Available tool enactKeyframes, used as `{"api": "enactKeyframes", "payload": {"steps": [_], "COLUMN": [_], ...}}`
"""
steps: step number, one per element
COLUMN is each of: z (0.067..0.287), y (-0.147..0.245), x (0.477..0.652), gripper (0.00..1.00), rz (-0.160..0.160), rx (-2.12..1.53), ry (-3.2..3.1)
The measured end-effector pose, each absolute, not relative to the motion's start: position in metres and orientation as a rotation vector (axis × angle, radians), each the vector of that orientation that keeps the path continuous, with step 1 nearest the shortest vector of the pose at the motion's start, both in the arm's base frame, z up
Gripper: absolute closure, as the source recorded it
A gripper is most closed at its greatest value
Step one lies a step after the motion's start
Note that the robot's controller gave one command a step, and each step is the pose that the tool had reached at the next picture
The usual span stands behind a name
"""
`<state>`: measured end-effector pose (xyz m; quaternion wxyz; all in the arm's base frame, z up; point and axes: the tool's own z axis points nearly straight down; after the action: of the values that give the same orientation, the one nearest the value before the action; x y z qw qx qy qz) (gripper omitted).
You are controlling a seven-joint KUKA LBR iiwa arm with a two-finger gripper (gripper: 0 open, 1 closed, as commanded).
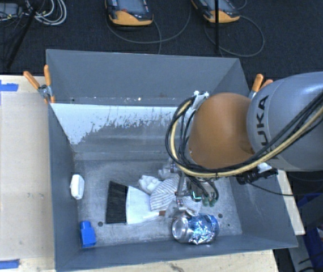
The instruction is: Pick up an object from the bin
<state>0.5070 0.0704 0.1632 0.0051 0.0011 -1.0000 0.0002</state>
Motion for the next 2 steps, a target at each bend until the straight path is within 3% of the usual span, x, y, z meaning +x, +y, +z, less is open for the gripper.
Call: {"api": "enactKeyframes", "payload": {"steps": [1,2], "z": [0.165,0.15], "y": [0.07,0.076], "x": [0.508,0.501], "gripper": [0.0,0.0], "rz": [0.0,0.0], "rx": [0.003,0.119], "ry": [-3.135,-3.146]}}
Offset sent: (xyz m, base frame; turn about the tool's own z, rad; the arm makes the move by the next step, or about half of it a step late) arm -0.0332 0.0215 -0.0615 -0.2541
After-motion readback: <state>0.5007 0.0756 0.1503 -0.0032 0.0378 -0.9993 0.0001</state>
